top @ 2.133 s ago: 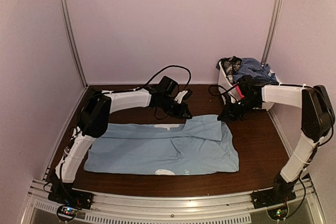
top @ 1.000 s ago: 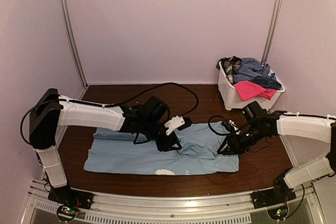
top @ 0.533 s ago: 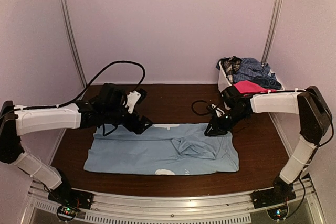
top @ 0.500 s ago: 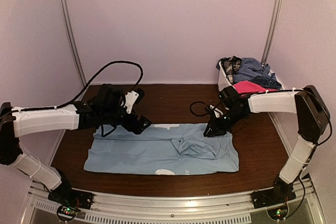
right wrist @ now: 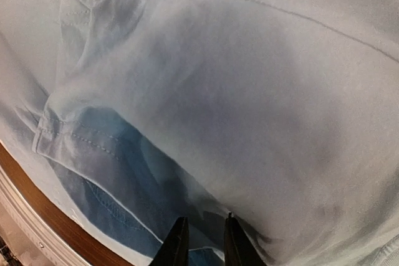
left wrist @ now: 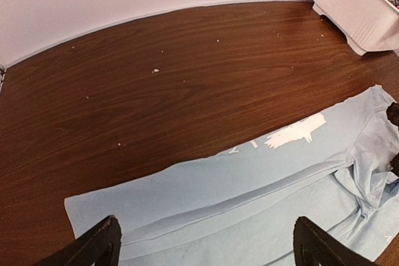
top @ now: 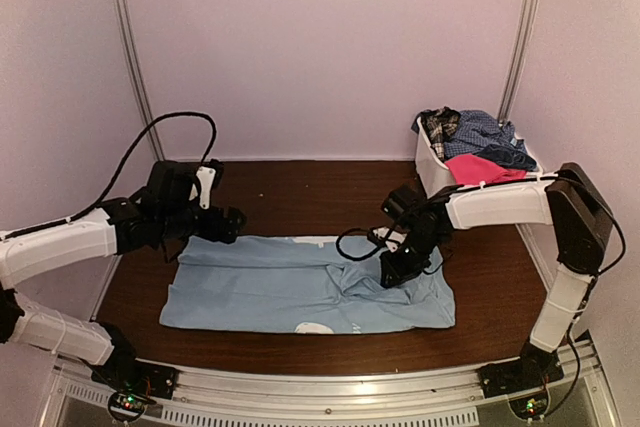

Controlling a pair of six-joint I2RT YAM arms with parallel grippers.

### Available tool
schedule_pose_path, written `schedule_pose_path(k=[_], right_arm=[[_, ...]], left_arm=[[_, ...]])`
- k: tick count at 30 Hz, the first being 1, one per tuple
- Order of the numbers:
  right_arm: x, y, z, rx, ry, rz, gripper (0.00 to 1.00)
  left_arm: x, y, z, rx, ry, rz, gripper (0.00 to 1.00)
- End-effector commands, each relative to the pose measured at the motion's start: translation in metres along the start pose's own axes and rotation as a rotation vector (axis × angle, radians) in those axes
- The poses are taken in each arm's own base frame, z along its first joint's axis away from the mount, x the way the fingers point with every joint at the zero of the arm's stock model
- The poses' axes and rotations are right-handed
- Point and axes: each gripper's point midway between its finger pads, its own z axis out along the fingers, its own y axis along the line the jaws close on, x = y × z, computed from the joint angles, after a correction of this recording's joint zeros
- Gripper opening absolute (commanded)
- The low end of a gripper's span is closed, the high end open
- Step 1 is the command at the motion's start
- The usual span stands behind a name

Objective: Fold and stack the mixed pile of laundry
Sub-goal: Adjust the rectangle-folded T-shirt at the center of the board, then smooth out the rectangle-folded T-shirt at the center of the board.

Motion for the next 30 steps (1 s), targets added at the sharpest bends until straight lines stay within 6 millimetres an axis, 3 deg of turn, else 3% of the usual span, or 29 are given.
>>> schedule_pose_path(k=[1, 5, 9, 12, 15, 21, 30], right_arm=[[0.019, 0.004, -0.009, 0.062, 0.019, -0.044, 0.24], [0.037, 0.028, -0.008, 0.004, 0.054, -0.091, 0.31], [0.055, 0.052, -0.008, -0.123, 0.105, -0.116, 0.33], [0.051, 0.066, -0.020, -0.193, 0.072, -0.136, 0.38], [0.028, 0.077, -0.035, -0.228, 0.013, -0.141, 0.41], [-0.024, 0.084, -0.051, -0.224, -0.088, -0.132, 0.41], [-0.097, 0.071, -0.060, -0.239, -0.218, -0.015, 0.41]], left_arm=[[0.014, 0.013, -0.001, -0.044, 0.045, -0.028, 0.98], [0.028, 0.024, 0.007, -0.032, 0.134, -0.057, 0.98], [0.048, 0.049, 0.018, -0.036, 0.271, -0.164, 0.97], [0.050, 0.048, 0.033, 0.029, 0.348, -0.196, 0.93], [0.046, 0.044, 0.052, 0.047, 0.420, -0.197, 0.84], [0.081, 0.047, 0.072, 0.014, 0.601, -0.216, 0.69], [0.154, 0.048, 0.039, 0.021, 0.755, -0.200, 0.60]])
